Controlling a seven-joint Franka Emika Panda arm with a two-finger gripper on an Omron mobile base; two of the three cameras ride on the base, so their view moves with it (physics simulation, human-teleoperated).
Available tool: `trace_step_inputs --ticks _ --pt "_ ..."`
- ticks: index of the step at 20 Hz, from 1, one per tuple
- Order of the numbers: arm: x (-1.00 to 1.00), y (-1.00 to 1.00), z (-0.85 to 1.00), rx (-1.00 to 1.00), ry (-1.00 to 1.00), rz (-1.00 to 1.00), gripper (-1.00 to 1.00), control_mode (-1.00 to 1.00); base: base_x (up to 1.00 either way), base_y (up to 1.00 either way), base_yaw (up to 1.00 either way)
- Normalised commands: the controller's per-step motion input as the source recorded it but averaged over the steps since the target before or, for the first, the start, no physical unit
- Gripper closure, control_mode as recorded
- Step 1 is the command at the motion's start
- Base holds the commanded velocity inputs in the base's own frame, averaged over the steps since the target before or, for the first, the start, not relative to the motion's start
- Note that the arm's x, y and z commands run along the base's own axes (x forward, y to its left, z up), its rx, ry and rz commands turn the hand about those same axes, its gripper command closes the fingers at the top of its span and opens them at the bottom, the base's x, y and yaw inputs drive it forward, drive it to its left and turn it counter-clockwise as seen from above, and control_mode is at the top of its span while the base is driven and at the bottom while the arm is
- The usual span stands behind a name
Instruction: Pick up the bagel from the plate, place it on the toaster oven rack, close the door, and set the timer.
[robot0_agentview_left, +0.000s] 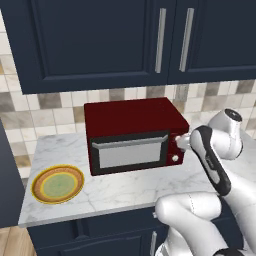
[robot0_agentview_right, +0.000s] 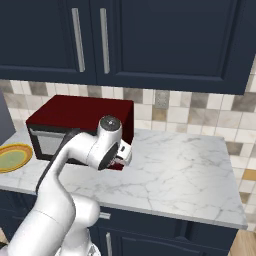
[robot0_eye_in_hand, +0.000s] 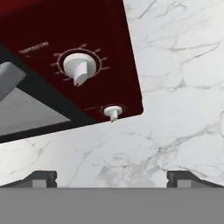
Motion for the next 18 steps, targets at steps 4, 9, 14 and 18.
trace_step_inputs --ticks 4,9,14,18 --pt "0.51 0.00 -0.27 0.00 0.22 -0.01 -1.00 -1.00 0.00 0.00 0.00" --pt "0.18 0.00 -0.54 -0.01 0.11 0.00 -1.00 -1.00 0.00 0.00 0.00" --pt "-0.08 0.00 -0.62 0.00 -0.05 0.02 -1.00 -1.00 0.00 0.00 0.00" --pt "-0.06 0.00 -0.32 0.01 -0.19 0.10 -1.00 -1.00 0.00 0.00 0.00"
